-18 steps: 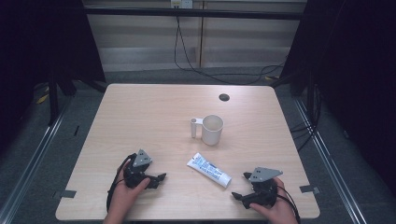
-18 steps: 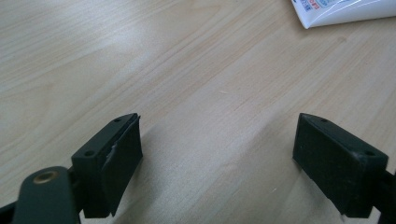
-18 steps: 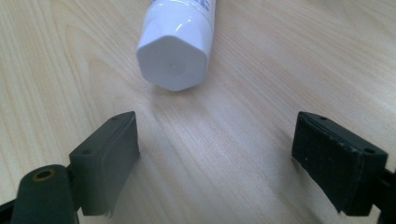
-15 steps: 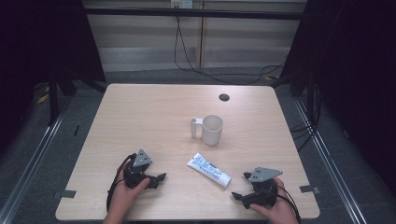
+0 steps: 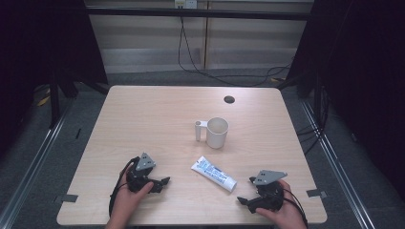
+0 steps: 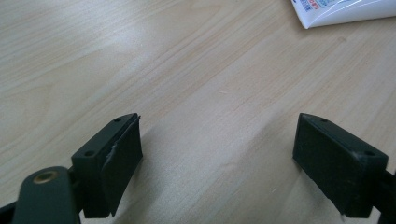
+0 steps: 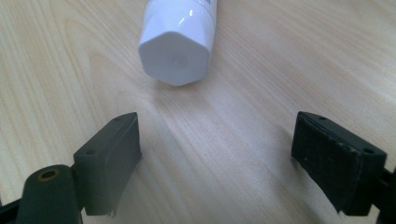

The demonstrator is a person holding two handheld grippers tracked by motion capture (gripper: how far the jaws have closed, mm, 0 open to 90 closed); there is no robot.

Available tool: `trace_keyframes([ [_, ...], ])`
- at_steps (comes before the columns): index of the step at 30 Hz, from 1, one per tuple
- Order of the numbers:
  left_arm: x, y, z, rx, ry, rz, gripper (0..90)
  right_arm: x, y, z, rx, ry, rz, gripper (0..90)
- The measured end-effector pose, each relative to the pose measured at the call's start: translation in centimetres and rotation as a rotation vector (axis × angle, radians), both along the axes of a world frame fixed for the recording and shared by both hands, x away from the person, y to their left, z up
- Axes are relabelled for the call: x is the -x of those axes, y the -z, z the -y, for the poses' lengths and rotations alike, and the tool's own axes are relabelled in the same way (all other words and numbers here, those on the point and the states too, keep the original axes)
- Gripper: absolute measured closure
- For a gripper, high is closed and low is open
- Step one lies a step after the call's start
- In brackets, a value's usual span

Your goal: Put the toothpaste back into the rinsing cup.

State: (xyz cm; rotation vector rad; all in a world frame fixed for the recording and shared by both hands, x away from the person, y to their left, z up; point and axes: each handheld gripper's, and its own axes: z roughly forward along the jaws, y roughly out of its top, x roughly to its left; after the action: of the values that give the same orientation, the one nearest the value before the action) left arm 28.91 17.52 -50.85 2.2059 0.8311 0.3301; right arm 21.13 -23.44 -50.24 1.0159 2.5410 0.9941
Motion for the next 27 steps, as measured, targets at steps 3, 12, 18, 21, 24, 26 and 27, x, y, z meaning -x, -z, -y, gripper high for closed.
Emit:
trace_keyframes([
  [3, 0.0, 0.0, 0.0, 0.0, 0.0, 0.0, 15.3, -0.4, -0.5, -0.3, 0.039, -0.007, -0.043, 18.8],
  [12, 0.0, 0.0, 0.0, 0.0, 0.001, 0.0, 15.3, -1.9, -2.1, -2.1, 0.121, -0.054, -0.124, 19.9],
  [18, 0.0, 0.0, 0.0, 0.0, 0.0, 0.0, 15.3, -3.1, -3.6, -3.6, 0.143, -0.078, -0.142, 20.2],
  [21, 0.0, 0.0, 0.0, 0.0, 0.001, 0.0, 15.3, -3.7, -4.0, -4.4, 0.168, -0.084, -0.149, 20.6],
  [24, 0.0, 0.0, 0.0, 0.0, 0.001, 0.0, 15.3, -4.4, -4.3, -5.2, 0.175, -0.088, -0.165, 21.4],
  [26, 0.0, 0.0, 0.0, 0.0, 0.001, 0.0, 15.3, -4.9, -4.3, -5.8, 0.188, -0.096, -0.177, 22.0],
  [27, 0.0, 0.0, 0.0, 0.0, 0.001, 0.0, 15.3, -5.0, -4.4, -6.1, 0.197, -0.098, -0.183, 22.1],
])
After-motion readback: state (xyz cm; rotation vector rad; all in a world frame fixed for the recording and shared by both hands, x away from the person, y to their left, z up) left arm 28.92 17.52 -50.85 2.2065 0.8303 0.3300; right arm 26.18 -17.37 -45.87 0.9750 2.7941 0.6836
